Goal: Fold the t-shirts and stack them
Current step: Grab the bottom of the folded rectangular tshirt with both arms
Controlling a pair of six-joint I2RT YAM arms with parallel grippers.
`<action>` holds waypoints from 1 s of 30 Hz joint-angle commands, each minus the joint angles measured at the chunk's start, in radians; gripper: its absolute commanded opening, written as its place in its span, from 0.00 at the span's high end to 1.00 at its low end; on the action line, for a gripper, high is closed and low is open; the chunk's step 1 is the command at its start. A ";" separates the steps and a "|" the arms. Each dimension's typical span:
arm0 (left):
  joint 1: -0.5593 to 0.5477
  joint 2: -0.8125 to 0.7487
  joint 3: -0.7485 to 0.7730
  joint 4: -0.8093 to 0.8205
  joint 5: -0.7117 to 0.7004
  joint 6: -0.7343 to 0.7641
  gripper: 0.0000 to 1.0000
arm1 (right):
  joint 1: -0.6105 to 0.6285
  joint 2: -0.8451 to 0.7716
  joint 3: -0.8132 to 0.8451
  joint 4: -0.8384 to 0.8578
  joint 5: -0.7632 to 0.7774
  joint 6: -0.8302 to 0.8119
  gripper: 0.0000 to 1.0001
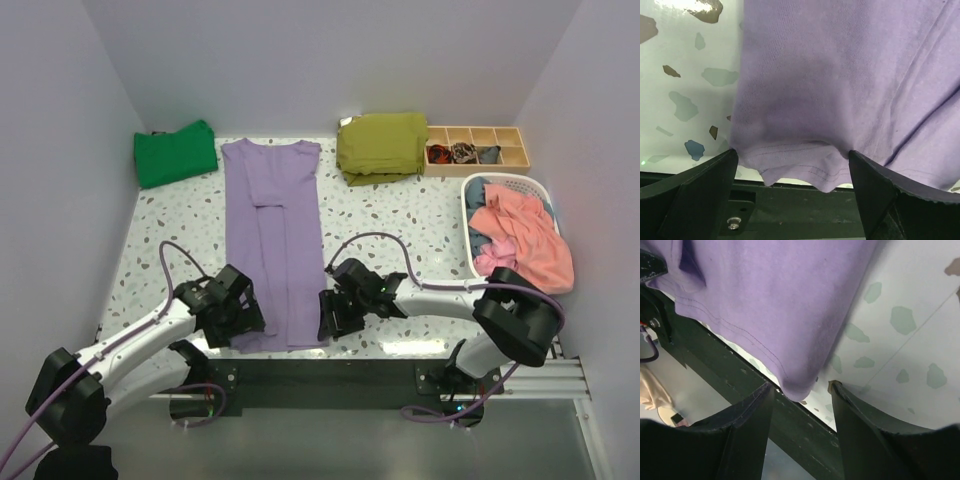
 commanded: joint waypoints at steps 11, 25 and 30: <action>-0.007 -0.101 0.010 -0.009 -0.024 -0.063 0.23 | 0.008 0.060 0.052 0.038 0.007 -0.012 0.48; -0.007 -0.121 0.012 -0.018 -0.008 -0.057 1.00 | 0.009 0.001 0.094 -0.014 0.059 -0.072 1.00; -0.007 -0.138 0.123 -0.072 -0.063 -0.047 1.00 | 0.006 -0.046 0.147 -0.053 0.089 -0.112 1.00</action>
